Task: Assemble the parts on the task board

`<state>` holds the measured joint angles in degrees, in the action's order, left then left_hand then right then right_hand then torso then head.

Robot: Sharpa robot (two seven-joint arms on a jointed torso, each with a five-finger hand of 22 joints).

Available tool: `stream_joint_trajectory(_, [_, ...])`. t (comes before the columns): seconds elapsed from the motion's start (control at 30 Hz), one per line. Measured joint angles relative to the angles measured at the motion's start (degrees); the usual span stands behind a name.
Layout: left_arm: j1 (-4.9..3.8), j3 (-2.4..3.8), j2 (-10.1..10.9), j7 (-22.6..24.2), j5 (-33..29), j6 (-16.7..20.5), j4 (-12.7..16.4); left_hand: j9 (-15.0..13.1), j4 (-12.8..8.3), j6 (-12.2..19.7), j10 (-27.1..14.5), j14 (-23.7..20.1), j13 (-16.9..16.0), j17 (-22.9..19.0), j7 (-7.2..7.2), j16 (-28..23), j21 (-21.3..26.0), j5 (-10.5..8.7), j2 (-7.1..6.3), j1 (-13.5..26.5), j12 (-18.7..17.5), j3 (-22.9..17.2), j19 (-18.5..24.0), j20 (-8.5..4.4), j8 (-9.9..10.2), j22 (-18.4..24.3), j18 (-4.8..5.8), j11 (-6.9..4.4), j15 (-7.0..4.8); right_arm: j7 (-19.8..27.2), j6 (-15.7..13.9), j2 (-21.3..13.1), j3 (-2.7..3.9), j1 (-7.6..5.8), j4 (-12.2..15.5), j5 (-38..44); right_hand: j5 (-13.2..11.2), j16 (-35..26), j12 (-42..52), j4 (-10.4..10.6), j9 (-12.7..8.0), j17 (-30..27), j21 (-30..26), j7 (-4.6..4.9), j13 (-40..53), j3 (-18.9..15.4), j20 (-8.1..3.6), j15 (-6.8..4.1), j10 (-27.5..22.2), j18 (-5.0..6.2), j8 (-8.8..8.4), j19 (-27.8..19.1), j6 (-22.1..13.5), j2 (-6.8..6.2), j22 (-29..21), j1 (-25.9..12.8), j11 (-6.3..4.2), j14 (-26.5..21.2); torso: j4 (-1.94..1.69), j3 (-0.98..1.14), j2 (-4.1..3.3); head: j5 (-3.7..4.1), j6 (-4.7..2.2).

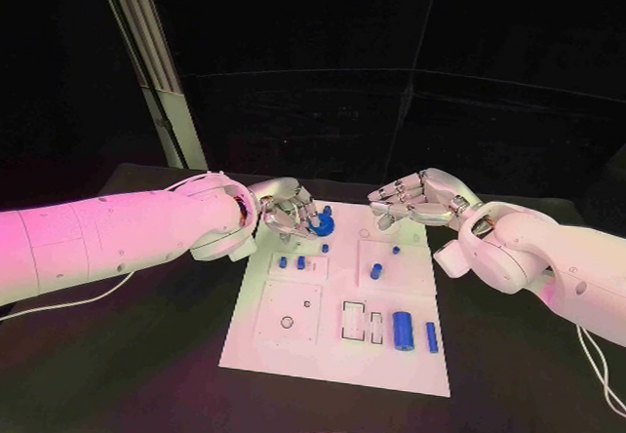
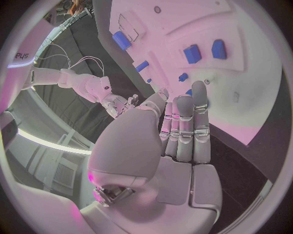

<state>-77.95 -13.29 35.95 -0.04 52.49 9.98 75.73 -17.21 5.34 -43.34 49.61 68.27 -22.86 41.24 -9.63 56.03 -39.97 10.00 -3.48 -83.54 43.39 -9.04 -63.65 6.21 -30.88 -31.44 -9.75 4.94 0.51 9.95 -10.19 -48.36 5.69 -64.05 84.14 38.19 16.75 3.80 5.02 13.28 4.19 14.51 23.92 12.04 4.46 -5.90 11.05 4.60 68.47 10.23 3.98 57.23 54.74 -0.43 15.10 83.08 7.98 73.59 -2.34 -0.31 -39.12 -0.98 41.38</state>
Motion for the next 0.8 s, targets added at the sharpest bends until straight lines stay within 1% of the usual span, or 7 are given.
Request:
stream_joint_trajectory(0.13, [0.03, -0.11, -2.12, 2.94, 4.23, 1.61, -1.43, 3.44, -1.84, 0.13, -1.81, -1.32, 5.27, -3.62, -0.29, -2.82, 1.21, -2.53, -1.48, -1.93, -6.08, -1.84, -0.3, 0.25, 4.1, 0.92, 0.0, 0.79, 0.54, 0.03, -0.02, -0.02, 0.0, 0.01, 0.01, 0.0, 0.0, 0.0, 0.0, 0.0, 0.0, 0.0, 0.0, 0.0, 0.0, 0.0, 0.0, 0.0, 0.0, 0.0, 0.0, 0.0, 0.0, 0.25, 0.0, 0.25, 0.0, 0.0, 0.07, 0.04, -0.01, 0.3, -0.17])
stream_joint_trajectory(0.27, [0.23, -0.23, -4.07, 4.05, 8.54, 2.06, -3.2, 5.83, -2.87, -1.67, -0.83, 2.26, 9.17, -1.01, 0.02, 0.33, 0.98, -2.96, -2.21, -1.55, -9.72, -2.55, -2.61, 0.3, 6.51, 0.96, 0.01, 0.89, 0.37, 0.06, -0.04, -0.02, -0.01, 0.01, 0.06, 0.0, 0.0, 0.0, 0.0, 0.0, 0.0, 0.0, 0.0, 0.0, 0.0, 0.0, 0.0, 0.0, 0.0, 0.0, 0.0, 0.0, 0.0, 0.25, -0.05, 0.25, 0.0, 0.0, 0.07, 0.04, -0.01, 0.5, -0.27])
stream_joint_trajectory(0.33, [0.38, -0.25, -5.0, 4.27, 10.61, 2.06, -4.1, 7.48, -3.4, -3.22, 0.18, 5.53, 11.74, 3.04, 0.32, 4.38, 0.27, -2.96, -2.82, -0.94, -11.98, -3.09, -4.49, 0.24, 8.27, 0.9, 0.01, 0.88, 0.12, 0.07, -0.06, -0.01, -0.01, 0.01, 0.06, 0.0, 0.0, 0.0, 0.0, 0.0, 0.0, 0.0, 0.0, 0.0, 0.0, 0.0, 0.0, 0.0, 0.0, 0.0, 0.0, 0.0, 0.0, 0.25, -0.05, 0.25, 0.0, 0.0, 0.07, 0.04, -0.01, 0.54, -0.29])
stream_joint_trajectory(0.5, [0.84, -0.27, -6.95, 4.31, 15.25, 1.45, -6.61, 9.69, -4.19, -5.94, 2.03, 12.78, 15.18, 15.11, 0.65, 14.55, -2.2, -2.96, -3.07, 0.57, -14.87, -3.87, -9.21, -0.24, 10.64, -0.21, 0.01, 0.27, -0.17, 0.12, -0.12, 0.04, 0.0, 0.01, 0.07, 0.0, 0.0, 0.0, 0.0, 0.0, 0.0, 0.01, 0.0, 0.0, 0.0, 0.0, 0.0, 0.0, 0.0, 0.0, 0.0, 0.0, 0.0, 0.24, -0.05, 0.24, 0.0, 0.0, 0.01, 0.03, -0.01, 0.58, -0.31])
stream_joint_trajectory(0.57, [1.0, -0.27, -7.52, 4.23, 16.55, 0.98, -7.41, 10.37, -4.32, -6.71, 2.62, 14.49, 16.27, 18.53, 0.77, 17.22, -4.37, -2.96, -3.15, 0.94, -15.92, -4.01, -11.05, -0.38, 11.49, -2.29, 0.01, 0.48, -0.3, 0.15, -0.21, 0.1, 0.0, 0.01, 0.07, 0.01, 0.0, 0.0, 0.0, 0.0, 0.0, 0.01, 0.0, 0.0, 0.0, 0.0, 0.0, 0.0, 0.0, 0.0, 0.0, 0.0, 0.0, 0.24, -0.05, 0.24, 0.0, 0.0, -0.02, 0.03, -0.01, 0.62, -0.34])
stream_joint_trajectory(0.67, [1.19, -0.28, -8.31, 4.02, 18.38, 0.01, -8.44, 11.11, -4.32, -7.26, 3.23, 15.48, 17.45, 20.61, 0.94, 18.98, -7.7, -2.96, -3.43, 1.57, -17.13, -4.01, -13.12, -0.5, 12.42, -5.9, 0.01, 0.27, -0.5, 0.3, -0.5, 0.24, 0.0, 0.01, 0.08, 0.01, 0.61, 0.0, 0.0, -0.2, 0.0, -0.09, -0.28, 0.0, 0.0, 0.2, 0.0, 0.21, 0.0, 0.0, 0.0, 0.0, 0.0, 0.48, -0.13, 0.48, 0.0, -0.21, -0.02, 0.02, -0.01, 0.65, -0.34])
stream_joint_trajectory(0.8, [1.48, -0.28, -9.4, 3.72, 20.14, -1.25, -9.59, 11.67, -4.48, -7.66, 3.43, 15.48, 18.28, 20.8, 0.95, 19.15, -9.4, -3.19, -3.38, 2.07, -18.06, -3.85, -13.88, -0.67, 13.22, -7.79, 0.01, 0.07, -0.51, 0.67, -1.21, 0.51, 0.0, 0.01, 0.0, 0.01, 1.56, 0.0, 0.0, -0.2, 0.0, -0.17, -0.53, 0.0, 0.0, 0.2, -0.22, 0.21, 0.0, 0.0, 0.0, 0.22, 0.0, 0.61, -0.23, 0.61, 0.0, -0.21, -0.02, 0.01, -0.02, 0.67, -0.34])
